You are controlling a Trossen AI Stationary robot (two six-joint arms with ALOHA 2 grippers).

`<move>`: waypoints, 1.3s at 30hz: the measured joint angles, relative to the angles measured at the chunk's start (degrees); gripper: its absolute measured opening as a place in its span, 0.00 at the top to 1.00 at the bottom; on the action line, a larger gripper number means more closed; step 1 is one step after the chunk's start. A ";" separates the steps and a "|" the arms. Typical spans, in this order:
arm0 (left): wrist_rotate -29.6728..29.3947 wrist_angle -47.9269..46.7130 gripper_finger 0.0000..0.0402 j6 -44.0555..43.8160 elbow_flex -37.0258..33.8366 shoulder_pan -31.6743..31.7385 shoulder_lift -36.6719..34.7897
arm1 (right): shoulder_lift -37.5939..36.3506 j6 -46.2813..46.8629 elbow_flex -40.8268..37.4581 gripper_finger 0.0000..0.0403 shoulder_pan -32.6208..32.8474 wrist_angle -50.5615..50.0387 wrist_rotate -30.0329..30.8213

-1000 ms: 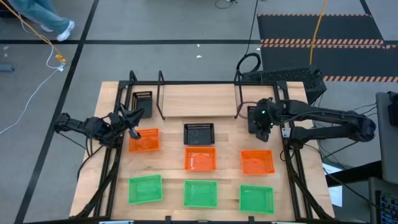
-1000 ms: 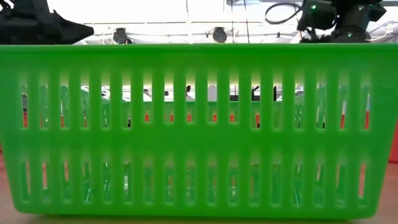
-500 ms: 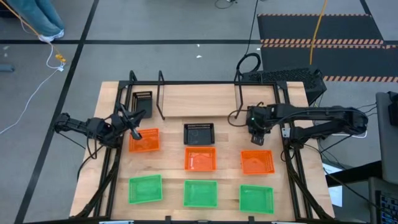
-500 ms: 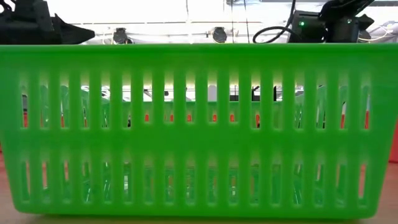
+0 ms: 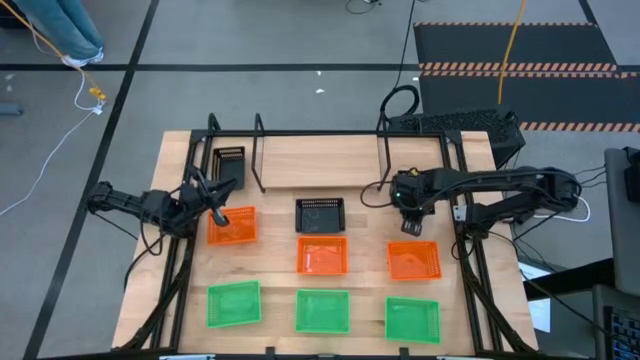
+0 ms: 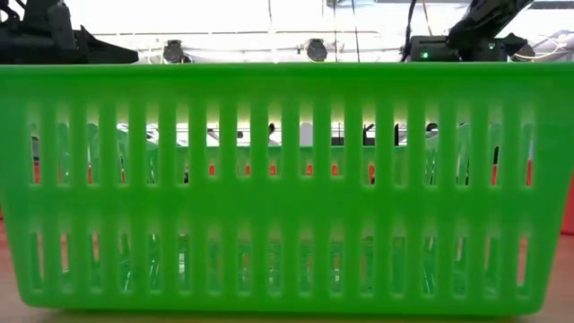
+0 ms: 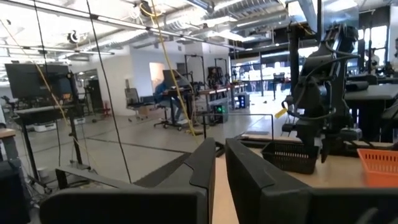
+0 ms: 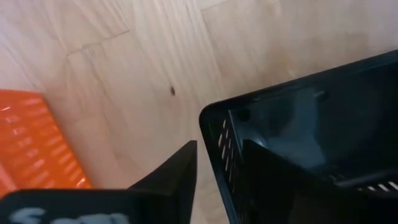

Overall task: Stack baskets on shelf by color
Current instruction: Put the top right black bin on the shelf

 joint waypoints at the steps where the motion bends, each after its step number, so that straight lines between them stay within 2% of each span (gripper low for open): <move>1: 0.01 -0.16 0.90 -0.34 0.00 0.00 -0.01 | 0.46 -0.01 -0.01 0.74 0.00 0.00 -0.01; 6: 0.00 -0.56 0.90 -1.37 0.00 0.00 -0.02 | 0.68 -0.15 0.01 0.94 0.00 0.00 -0.03; 9: 0.00 -0.57 0.90 -1.51 0.00 0.00 0.00 | -0.21 3.16 0.95 0.98 -0.43 -2.73 1.98; 11: 0.00 -0.38 0.90 -1.51 0.00 0.00 0.00 | -0.35 5.48 3.71 0.98 -1.56 -7.91 7.44; 17: -0.98 2.25 0.90 -0.55 0.00 0.04 -0.01 | -0.59 8.19 18.19 0.99 -5.36 -22.77 33.02; 20: -1.01 2.65 0.90 1.34 0.01 0.38 0.00 | -0.59 2.99 26.93 0.99 -6.32 -22.86 40.17; 22: -1.02 2.77 0.90 2.24 0.02 1.08 0.00 | -0.59 -3.89 32.12 0.99 -6.72 -18.99 42.31; 24: -1.02 2.78 0.90 2.88 0.01 2.00 -0.01 | -0.64 -12.66 35.50 0.99 -7.07 -10.45 41.65; 28: -1.01 2.77 0.90 2.97 0.01 4.08 0.00 | 0.42 -26.87 36.59 0.99 -6.95 10.81 33.65; 32: -1.01 2.77 0.90 2.97 0.02 5.98 -0.01 | 5.88 -31.54 36.62 1.00 -6.20 23.69 24.25; 35: -1.01 2.77 0.90 2.93 0.00 7.13 -0.01 | 11.99 -33.87 36.60 1.00 -5.37 25.90 22.31; 39: -0.99 2.73 0.90 2.59 0.01 8.34 -0.01 | 19.83 -33.70 36.53 1.00 -4.92 20.96 22.26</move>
